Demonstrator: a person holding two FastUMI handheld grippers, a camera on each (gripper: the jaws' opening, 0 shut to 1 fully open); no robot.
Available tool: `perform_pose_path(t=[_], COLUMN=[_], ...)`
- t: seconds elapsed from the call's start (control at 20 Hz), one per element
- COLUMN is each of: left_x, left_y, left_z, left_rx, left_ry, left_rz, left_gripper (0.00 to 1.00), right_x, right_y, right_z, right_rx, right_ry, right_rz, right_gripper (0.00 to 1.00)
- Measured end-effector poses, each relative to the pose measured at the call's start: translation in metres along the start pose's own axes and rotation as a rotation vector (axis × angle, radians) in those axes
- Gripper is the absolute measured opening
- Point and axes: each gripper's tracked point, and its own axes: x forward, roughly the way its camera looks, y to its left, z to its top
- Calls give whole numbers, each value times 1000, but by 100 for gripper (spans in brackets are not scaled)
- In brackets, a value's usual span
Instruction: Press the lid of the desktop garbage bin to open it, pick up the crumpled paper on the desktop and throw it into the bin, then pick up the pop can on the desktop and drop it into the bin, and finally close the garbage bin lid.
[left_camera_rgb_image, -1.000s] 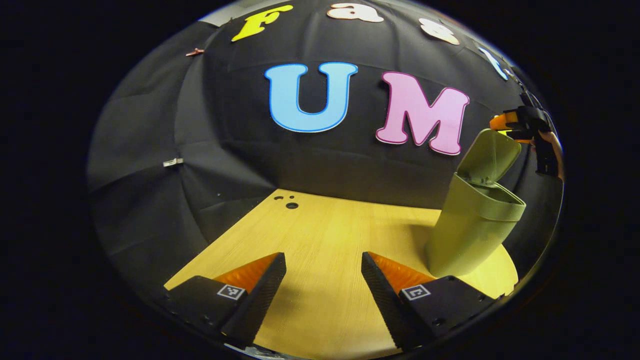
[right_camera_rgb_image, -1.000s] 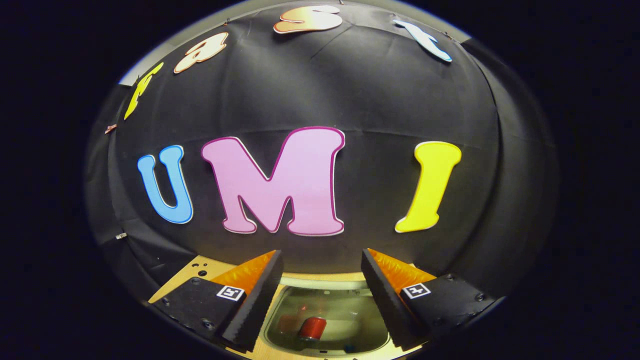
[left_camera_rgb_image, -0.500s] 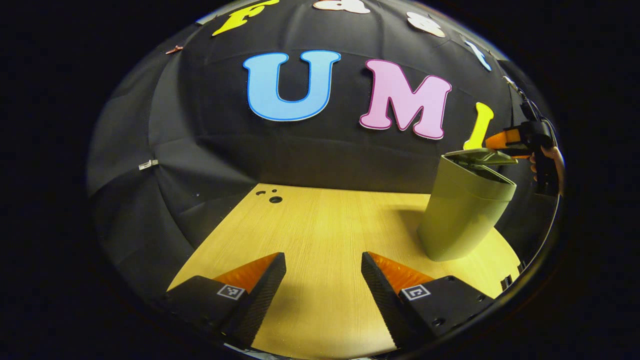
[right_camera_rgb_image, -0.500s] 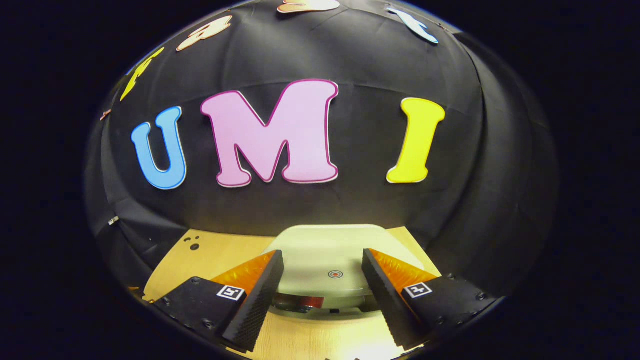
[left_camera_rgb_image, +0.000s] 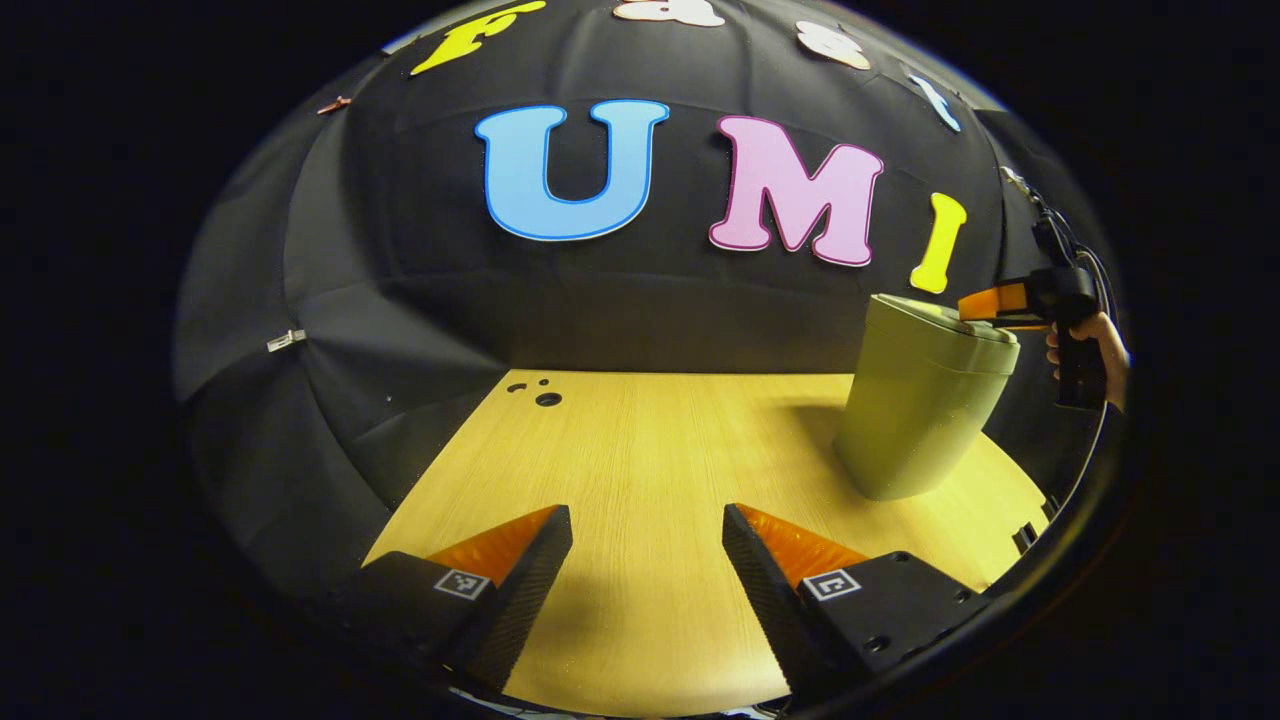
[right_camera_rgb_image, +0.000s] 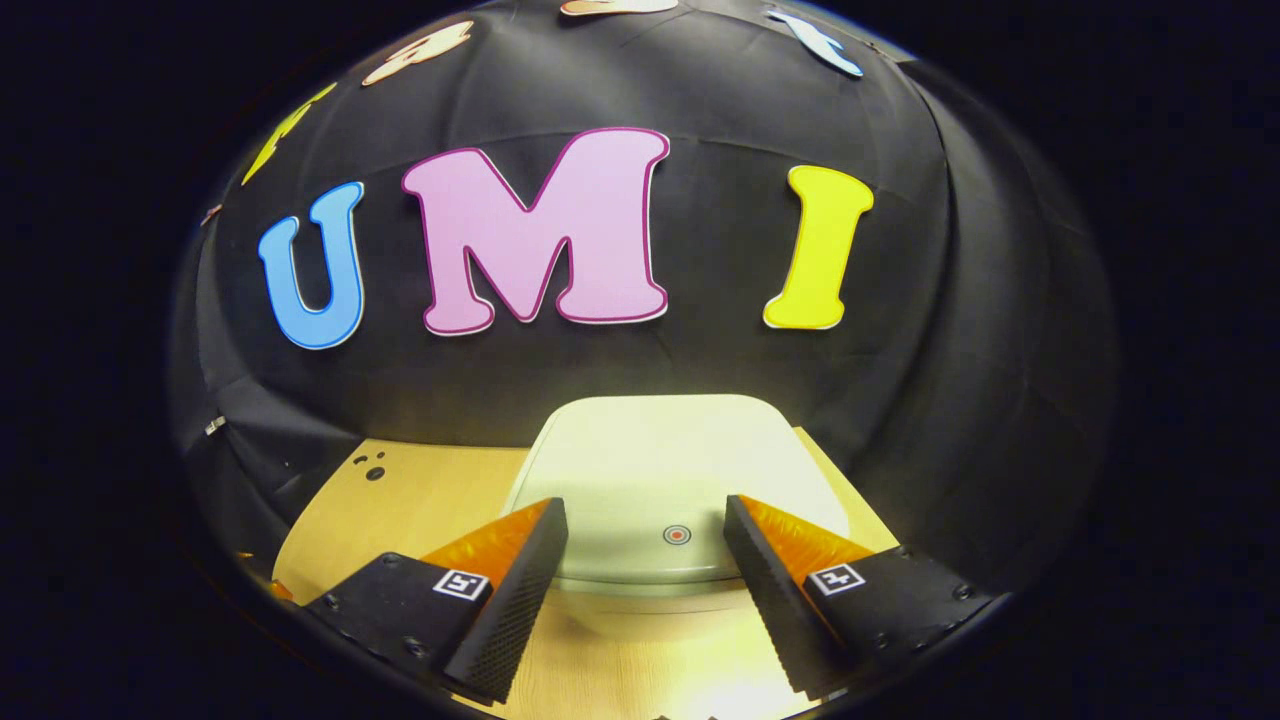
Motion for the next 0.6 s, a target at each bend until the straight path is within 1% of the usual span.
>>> perform_pose_path(t=[0.1,0.25,0.4,0.6], left_x=[-1,-4,-7,-13], left_y=[2,2,4,3], left_z=[-3,-5,-9,-7], left_rx=[0,-8,-14,-46], left_ry=[-1,-6,-6,-15], left_rz=[-4,-11,-12,-16], left_gripper=[98,98,98,98], right_x=[4,5,6,5], right_y=[1,0,0,0], right_z=[-3,-9,-5,-3], right_rx=[19,17,20,10], right_ry=[-8,16,-34,-58], right_rz=[-6,-13,-21,-11], right_gripper=[100,100,100,100])
